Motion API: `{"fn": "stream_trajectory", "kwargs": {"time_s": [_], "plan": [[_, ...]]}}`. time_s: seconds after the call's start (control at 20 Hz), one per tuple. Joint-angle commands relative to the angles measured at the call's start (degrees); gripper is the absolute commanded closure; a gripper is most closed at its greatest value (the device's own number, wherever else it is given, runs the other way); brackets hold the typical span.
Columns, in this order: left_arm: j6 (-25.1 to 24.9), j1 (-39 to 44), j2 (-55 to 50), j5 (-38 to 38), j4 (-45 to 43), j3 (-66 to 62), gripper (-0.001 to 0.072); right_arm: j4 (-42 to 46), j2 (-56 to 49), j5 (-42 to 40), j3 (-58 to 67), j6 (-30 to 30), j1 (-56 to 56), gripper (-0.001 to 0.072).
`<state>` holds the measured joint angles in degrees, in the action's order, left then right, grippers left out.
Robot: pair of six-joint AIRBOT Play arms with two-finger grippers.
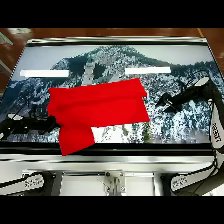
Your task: Fold the shirts.
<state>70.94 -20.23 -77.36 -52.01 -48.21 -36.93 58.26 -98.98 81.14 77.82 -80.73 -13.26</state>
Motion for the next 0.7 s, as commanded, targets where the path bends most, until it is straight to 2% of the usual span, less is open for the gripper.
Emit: {"fn": "stream_trajectory", "kwargs": {"time_s": [0.0,0.1,0.3,0.45,0.5,0.55,0.65], "plan": [[0.02,0.90,0.81,-1.03,0.26,-0.15,0.0663,0.98,-0.02,-2.82,-5.31,0.74,3.91,0.0032],[0.02,0.92,2.58,-1.18,0.26,-0.15,0.0663,0.31,-0.09,-6.69,-7.69,0.61,6.01,0.0033],[0.02,0.92,5.86,-1.16,0.26,-0.15,0.0663,0.07,-2.21,-7.58,-8.02,-0.59,9.60,0.0044],[0.02,0.92,6.95,-1.22,0.26,-1.20,0.0663,0.04,-2.43,-10.75,-8.02,-0.94,12.07,0.0384],[0.02,0.90,7.32,-1.51,0.24,-1.97,0.0664,-0.59,-2.12,-12.02,-7.96,-0.94,12.44,0.0530],[0.02,0.90,8.00,-2.05,0.22,-3.15,0.0664,-2.21,-1.64,-12.39,-7.72,-0.94,12.63,0.0625],[0.07,0.92,11.08,-3.28,0.20,-6.97,0.0665,-3.41,0.87,-12.33,-5.62,-0.13,12.66,0.0651]]}}
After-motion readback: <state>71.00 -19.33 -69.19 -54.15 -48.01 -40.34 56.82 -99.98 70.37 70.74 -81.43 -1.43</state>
